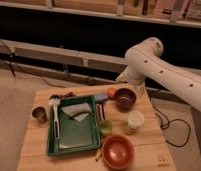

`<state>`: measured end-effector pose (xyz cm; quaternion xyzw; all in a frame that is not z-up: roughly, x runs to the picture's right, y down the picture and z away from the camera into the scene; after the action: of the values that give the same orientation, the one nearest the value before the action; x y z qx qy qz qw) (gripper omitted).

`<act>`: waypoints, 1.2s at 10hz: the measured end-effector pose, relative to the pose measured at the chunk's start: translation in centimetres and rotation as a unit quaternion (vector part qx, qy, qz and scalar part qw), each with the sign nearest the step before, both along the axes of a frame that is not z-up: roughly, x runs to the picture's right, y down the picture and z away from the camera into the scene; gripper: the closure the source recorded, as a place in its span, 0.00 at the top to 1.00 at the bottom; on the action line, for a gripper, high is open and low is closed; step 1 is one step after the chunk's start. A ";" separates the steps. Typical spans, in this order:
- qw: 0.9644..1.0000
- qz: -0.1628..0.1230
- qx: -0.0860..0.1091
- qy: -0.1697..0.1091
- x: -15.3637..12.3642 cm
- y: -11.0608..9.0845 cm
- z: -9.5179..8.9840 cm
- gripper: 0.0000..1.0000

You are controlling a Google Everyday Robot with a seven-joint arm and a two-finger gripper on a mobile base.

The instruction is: Place brush in paper cup

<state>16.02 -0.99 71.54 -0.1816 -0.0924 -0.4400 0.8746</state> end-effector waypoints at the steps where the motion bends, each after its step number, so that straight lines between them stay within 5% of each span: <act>1: 1.000 -0.010 0.000 -0.004 -0.8 -0.4 0.0 0.80; 4: 1.000 -0.017 0.000 -0.003 -2.5 -0.4 0.3 0.80; 7: 0.993 -0.105 0.003 -0.043 -6.0 -0.9 0.4 0.80; 12: 0.986 -0.154 -0.003 -0.060 -7.6 -1.3 1.3 0.80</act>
<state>8.37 -2.28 72.79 -0.1692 -0.1172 -0.5793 0.7887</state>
